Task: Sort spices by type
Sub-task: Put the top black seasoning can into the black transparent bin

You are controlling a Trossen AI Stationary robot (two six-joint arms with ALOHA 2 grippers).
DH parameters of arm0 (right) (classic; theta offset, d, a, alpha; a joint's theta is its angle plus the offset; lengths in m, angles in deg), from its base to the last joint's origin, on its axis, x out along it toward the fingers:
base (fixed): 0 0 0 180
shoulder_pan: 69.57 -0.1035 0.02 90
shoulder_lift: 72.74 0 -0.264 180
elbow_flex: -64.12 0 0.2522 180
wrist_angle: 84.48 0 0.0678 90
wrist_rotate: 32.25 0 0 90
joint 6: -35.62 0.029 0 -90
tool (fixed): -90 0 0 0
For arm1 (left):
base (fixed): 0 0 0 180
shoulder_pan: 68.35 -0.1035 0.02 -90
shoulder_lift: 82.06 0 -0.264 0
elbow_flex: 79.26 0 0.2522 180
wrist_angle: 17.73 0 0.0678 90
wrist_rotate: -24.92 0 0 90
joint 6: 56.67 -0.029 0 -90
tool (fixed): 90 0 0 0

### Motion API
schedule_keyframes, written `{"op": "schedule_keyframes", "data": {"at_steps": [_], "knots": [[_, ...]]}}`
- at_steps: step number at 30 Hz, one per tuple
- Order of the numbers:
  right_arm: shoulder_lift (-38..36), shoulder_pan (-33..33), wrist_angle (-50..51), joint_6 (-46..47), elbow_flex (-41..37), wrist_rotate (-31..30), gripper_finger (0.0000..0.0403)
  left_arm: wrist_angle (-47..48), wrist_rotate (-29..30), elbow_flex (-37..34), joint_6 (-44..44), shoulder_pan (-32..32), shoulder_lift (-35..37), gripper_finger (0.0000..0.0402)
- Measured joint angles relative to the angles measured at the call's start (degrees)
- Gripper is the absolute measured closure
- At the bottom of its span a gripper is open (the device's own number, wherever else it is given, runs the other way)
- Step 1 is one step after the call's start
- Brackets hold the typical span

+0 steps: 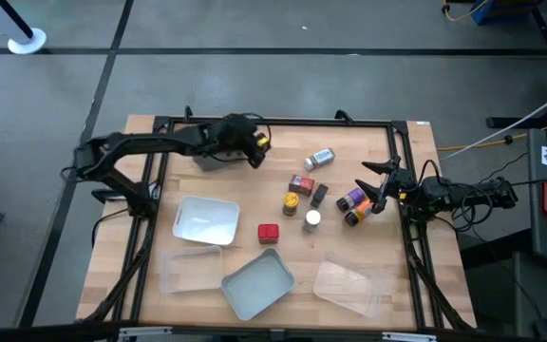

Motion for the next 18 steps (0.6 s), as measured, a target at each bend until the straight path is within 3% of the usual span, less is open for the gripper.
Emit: {"op": "schedule_keyframes", "data": {"at_steps": [9,18], "knots": [[0.00,0.00,0.65,0.00,0.00,0.02,0.0105,8.56,1.83,0.01,-0.23,-4.79,8.19,0.0279],[0.00,0.00,1.33,0.02,0.00,0.02,0.0105,21.29,3.23,0.00,3.95,-7.54,8.03,0.0278]]}}
